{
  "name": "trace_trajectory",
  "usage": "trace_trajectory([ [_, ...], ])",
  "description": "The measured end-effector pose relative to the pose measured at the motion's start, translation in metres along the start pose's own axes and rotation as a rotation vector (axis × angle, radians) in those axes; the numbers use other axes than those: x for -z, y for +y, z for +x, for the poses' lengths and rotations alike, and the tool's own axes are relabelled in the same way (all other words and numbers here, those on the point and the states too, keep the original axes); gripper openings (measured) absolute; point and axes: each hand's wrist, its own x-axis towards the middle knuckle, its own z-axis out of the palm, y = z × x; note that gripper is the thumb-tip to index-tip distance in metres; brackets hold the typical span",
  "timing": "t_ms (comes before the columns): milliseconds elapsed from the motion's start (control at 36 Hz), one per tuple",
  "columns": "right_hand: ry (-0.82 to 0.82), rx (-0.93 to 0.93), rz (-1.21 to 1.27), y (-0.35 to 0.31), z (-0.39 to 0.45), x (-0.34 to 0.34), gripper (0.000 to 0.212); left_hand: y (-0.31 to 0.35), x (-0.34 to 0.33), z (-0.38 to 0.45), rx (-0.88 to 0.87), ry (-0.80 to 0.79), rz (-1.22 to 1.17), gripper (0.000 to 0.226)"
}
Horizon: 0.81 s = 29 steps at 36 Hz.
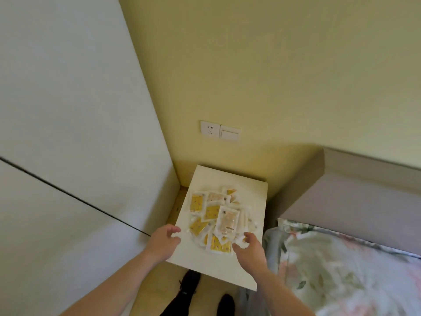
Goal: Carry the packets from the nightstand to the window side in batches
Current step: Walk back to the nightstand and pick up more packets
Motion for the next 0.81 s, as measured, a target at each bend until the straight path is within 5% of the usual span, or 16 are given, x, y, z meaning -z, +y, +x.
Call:
trace_trajectory([
  [472, 0.224, -0.234, 0.077, 0.007, 0.168, -0.089, 0.082, -0.012, -0.030, 0.173, 0.135, -0.049, -0.071, 0.038],
  [806, 0.247, -0.286, 0.019, 0.026, 0.194, -0.109, 0.040, 0.017, -0.065, 0.260, 0.195, 0.042, 0.041, 0.077],
])
